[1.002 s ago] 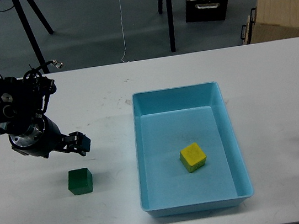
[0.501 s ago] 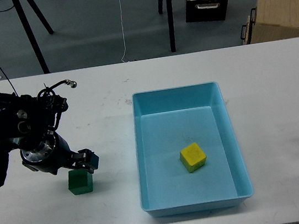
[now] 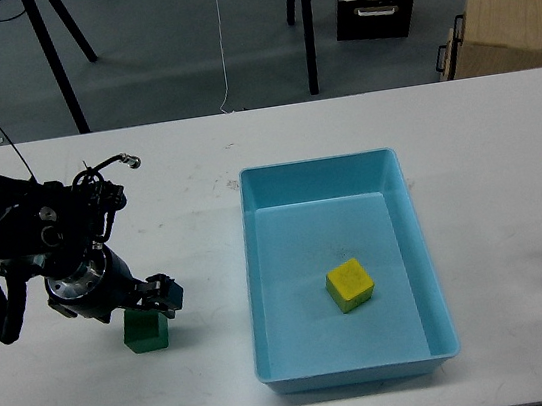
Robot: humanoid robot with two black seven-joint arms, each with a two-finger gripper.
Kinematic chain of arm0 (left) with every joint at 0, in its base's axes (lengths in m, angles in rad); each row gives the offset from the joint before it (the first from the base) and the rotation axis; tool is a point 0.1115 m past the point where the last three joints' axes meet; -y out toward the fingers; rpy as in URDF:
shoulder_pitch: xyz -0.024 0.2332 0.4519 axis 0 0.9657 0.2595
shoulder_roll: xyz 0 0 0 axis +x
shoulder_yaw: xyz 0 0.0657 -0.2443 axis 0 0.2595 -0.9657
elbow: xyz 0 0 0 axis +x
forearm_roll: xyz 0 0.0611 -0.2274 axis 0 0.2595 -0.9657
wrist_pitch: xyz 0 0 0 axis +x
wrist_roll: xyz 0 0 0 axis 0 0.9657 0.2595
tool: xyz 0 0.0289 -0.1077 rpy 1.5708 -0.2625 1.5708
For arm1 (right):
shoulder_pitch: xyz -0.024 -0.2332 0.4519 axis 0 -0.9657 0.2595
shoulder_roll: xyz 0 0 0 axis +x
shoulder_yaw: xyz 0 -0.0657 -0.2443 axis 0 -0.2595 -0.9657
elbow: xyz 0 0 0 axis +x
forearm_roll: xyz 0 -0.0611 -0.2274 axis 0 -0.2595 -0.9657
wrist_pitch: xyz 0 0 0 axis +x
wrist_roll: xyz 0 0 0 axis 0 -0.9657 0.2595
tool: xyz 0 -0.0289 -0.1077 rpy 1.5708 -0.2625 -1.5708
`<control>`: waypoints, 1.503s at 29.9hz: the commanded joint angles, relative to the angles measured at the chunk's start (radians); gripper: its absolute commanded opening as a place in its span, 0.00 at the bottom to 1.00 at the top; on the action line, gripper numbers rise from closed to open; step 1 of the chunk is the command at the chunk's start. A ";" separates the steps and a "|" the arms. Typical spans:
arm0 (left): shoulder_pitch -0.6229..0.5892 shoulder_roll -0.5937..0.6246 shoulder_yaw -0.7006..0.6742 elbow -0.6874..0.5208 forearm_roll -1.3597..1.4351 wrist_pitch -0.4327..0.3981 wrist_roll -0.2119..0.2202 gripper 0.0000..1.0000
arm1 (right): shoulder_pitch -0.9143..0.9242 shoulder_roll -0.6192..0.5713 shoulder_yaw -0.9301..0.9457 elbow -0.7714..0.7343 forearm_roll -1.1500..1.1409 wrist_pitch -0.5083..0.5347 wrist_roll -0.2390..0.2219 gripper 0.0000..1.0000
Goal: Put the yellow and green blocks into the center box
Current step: 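Close the left gripper around the green cube, then lift the green cube and carry it over the blue tray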
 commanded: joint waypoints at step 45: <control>0.085 -0.026 -0.013 0.035 0.071 0.106 0.009 0.00 | -0.005 0.000 0.012 0.002 0.002 0.000 0.000 1.00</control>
